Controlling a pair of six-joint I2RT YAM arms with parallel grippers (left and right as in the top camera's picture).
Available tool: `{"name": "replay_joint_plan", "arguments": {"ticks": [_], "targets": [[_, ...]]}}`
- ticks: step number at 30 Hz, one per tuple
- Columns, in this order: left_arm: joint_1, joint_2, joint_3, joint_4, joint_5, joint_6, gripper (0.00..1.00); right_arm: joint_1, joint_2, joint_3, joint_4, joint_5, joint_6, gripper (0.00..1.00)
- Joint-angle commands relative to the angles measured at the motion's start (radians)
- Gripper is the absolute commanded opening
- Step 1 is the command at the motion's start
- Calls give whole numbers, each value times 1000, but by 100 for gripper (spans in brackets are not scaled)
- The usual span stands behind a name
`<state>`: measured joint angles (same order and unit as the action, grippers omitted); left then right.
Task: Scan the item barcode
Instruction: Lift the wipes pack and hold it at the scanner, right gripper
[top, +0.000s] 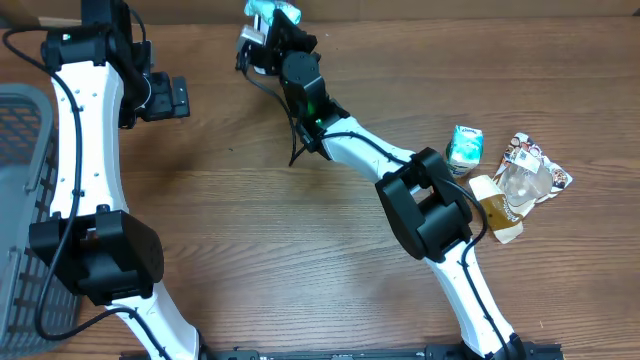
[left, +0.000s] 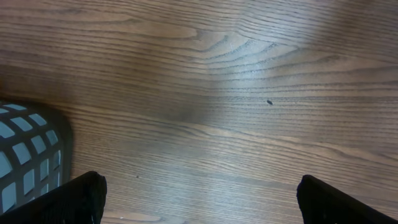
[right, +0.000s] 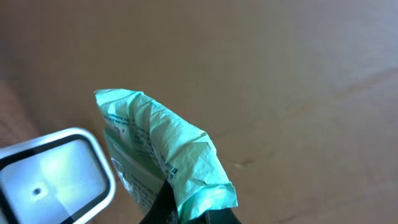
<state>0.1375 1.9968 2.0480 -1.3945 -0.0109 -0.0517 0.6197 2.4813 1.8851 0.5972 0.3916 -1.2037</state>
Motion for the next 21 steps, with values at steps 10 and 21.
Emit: {"name": "replay_joint_plan", "arguments": {"ticks": [10, 21], "targets": [[-1, -27, 0, 1, 4, 11, 100, -49, 38, 20, -3, -42, -130, 4], [-1, -27, 0, 1, 4, 11, 100, -41, 34, 20, -1, 4, -140, 4]]}}
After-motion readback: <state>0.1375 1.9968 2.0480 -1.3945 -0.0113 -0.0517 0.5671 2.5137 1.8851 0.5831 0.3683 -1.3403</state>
